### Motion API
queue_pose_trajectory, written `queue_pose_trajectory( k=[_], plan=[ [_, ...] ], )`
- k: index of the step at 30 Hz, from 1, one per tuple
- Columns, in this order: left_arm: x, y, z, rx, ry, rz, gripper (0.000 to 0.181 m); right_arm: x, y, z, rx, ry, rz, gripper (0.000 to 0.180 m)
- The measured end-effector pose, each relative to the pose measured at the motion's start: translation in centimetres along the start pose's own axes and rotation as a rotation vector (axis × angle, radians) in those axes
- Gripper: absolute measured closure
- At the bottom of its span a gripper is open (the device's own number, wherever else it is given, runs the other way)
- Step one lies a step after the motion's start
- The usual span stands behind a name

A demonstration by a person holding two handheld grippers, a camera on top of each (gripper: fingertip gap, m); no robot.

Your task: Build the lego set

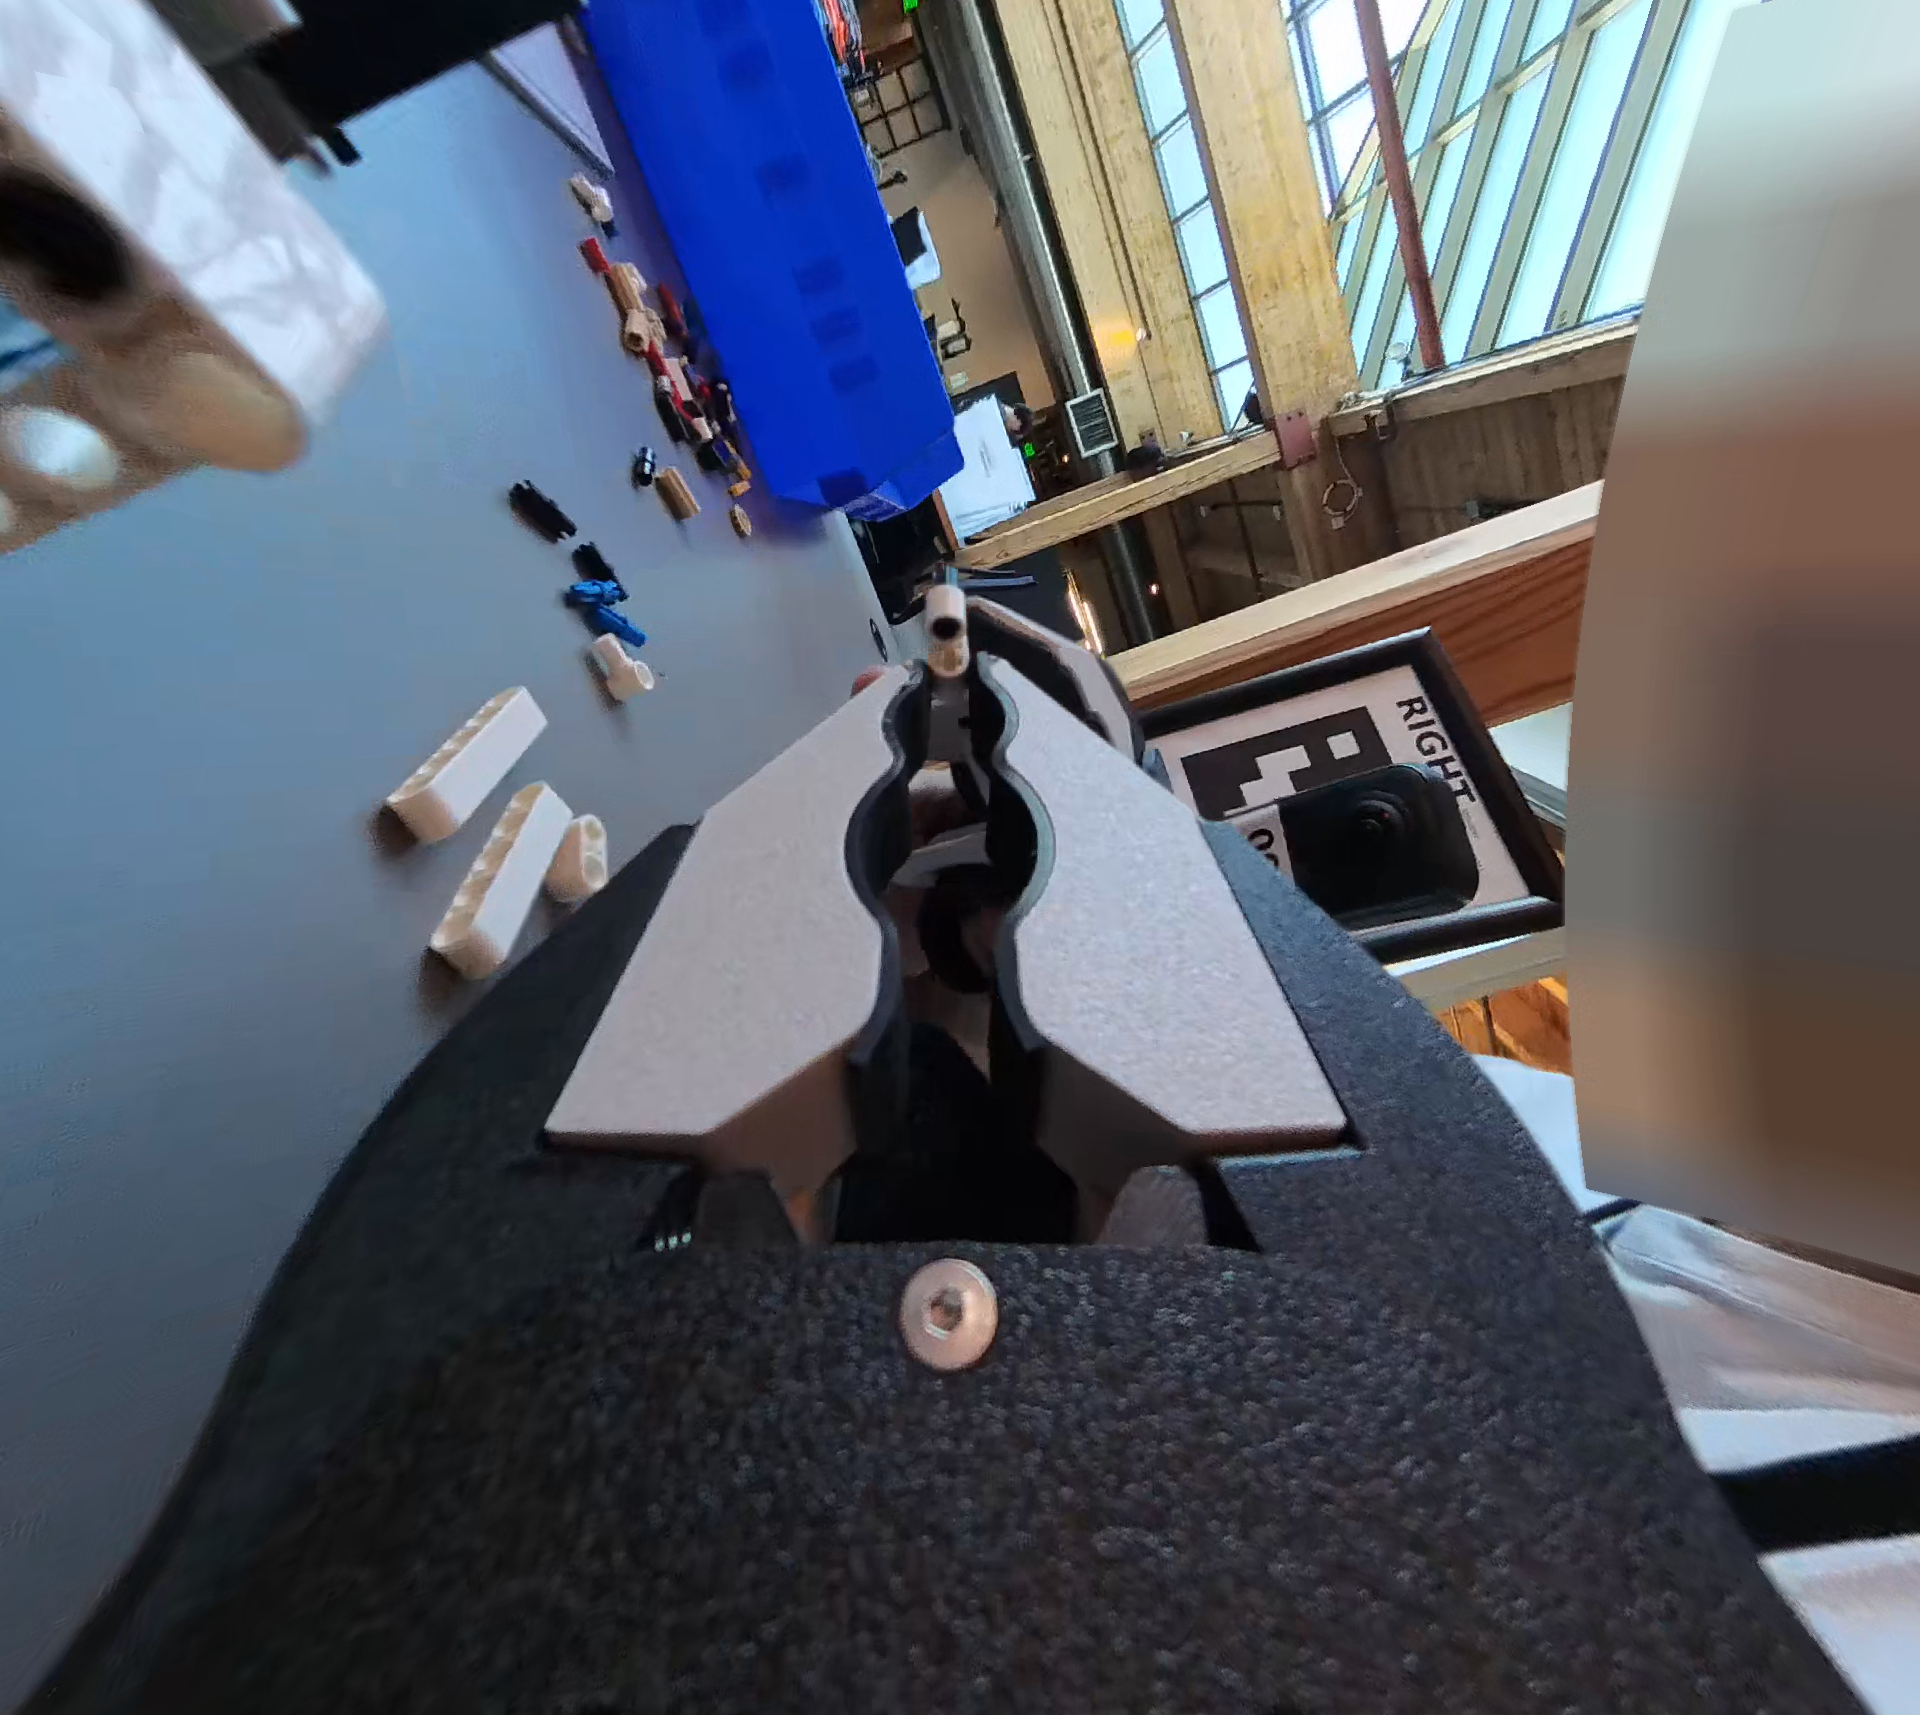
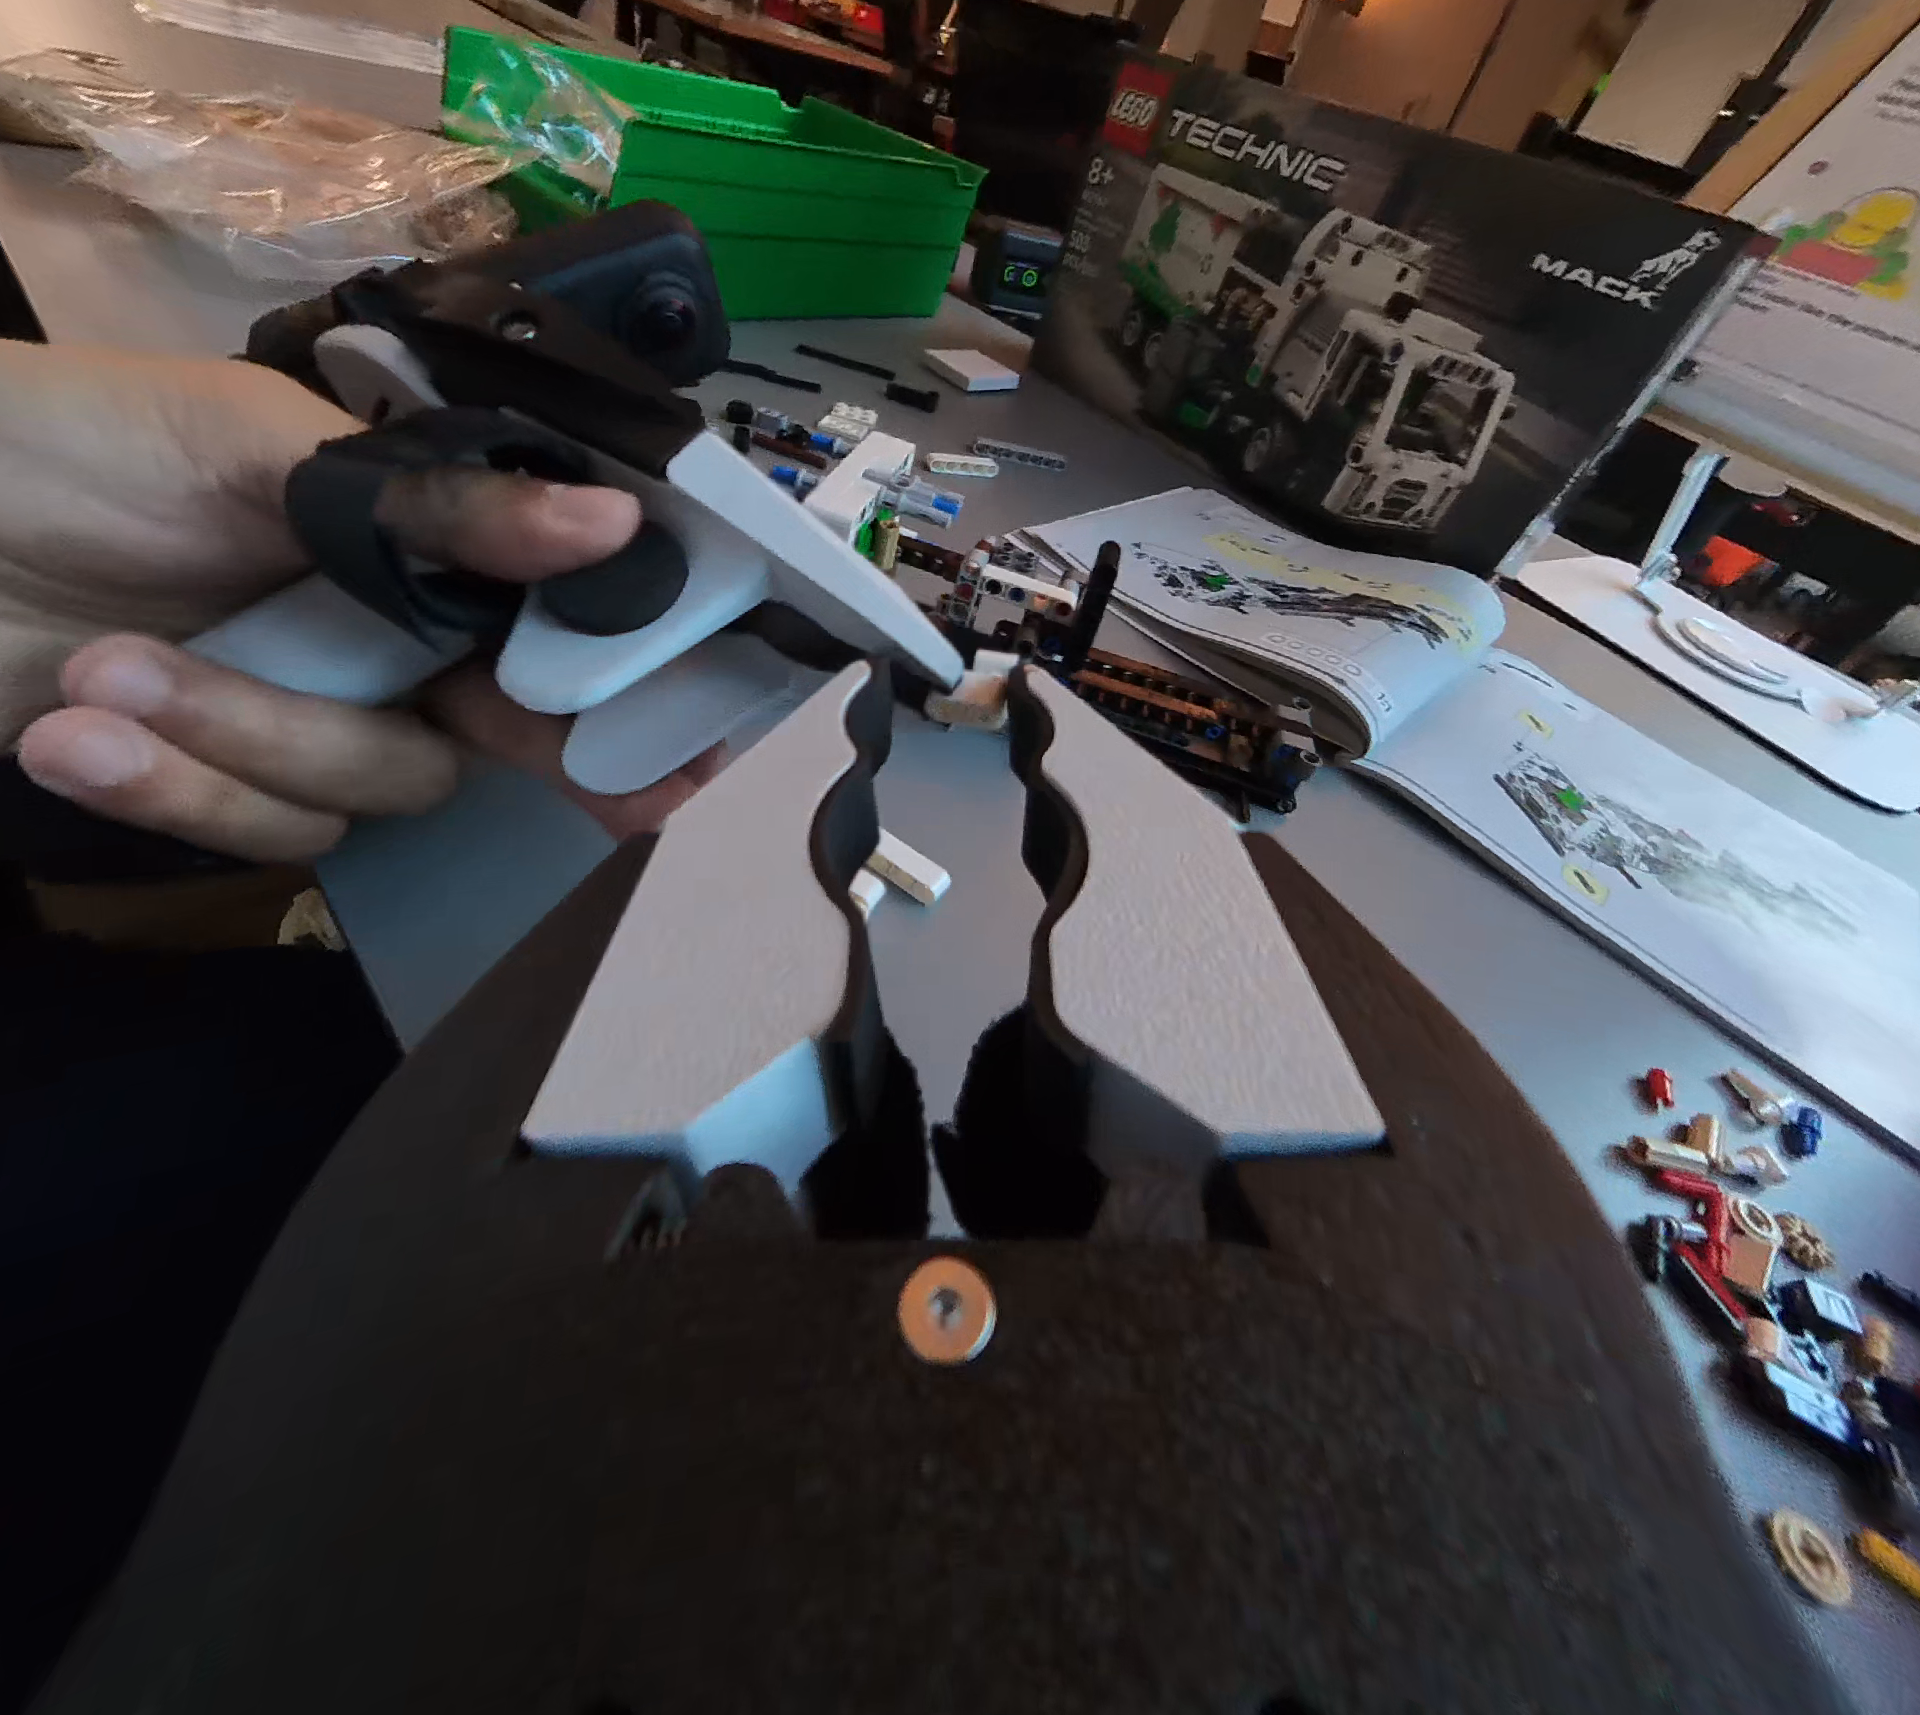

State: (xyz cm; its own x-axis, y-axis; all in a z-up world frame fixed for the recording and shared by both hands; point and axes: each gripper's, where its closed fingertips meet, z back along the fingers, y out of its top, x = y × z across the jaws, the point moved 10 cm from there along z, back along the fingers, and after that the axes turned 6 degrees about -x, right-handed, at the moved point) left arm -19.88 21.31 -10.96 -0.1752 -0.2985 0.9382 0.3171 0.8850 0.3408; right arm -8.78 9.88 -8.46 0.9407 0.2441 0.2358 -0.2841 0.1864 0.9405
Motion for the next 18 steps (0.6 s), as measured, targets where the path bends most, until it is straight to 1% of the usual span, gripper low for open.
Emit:
queue_pose_trajectory(
  k=[2, 5, 7, 8, 9, 11, 12, 14, 16, 18],
  plan=[
    [0.1, -0.1, -0.4, 0.007, -0.003, 0.000, 0.176, 0.1, 0.0, 0.3, 0.000, -0.014, -0.028, 0.160],
    [0.0, -0.1, -0.9, -0.019, -0.022, 0.002, 0.176, 0.3, -0.2, 1.0, -0.003, -0.052, 0.021, 0.167],
    [0.4, -0.1, -1.3, -0.039, 0.011, -0.079, 0.178, 0.4, -0.2, 1.5, -0.005, -0.050, 0.038, 0.168],
    [0.7, 0.0, -1.4, -0.047, 0.037, -0.130, 0.169, 0.4, -0.2, 1.8, 0.002, -0.038, 0.048, 0.171],
    [1.0, 0.1, -1.5, -0.057, 0.050, -0.185, 0.171, 0.6, -0.2, 2.1, 0.015, -0.041, 0.047, 0.174],
    [1.5, 0.3, -1.7, -0.096, 0.085, -0.282, 0.172, 1.5, -0.4, 2.5, -0.014, -0.078, 0.071, 0.179],
    [1.6, 0.4, -1.7, -0.122, 0.102, -0.327, 0.176, 2.1, -0.6, 2.7, -0.025, -0.065, 0.072, 0.180],
    [1.3, 0.6, -1.9, -0.187, 0.178, -0.376, 0.181, 3.1, -1.1, 2.7, -0.063, -0.014, 0.025, 0.180],
    [1.0, 0.8, -2.0, -0.238, 0.224, -0.415, 0.181, 3.8, -2.0, 2.5, -0.177, 0.067, -0.006, 0.180],
    [0.8, 0.9, -1.9, -0.281, 0.276, -0.473, 0.181, 4.9, -3.0, 2.8, -0.240, 0.009, 0.008, 0.180]
  ],
)
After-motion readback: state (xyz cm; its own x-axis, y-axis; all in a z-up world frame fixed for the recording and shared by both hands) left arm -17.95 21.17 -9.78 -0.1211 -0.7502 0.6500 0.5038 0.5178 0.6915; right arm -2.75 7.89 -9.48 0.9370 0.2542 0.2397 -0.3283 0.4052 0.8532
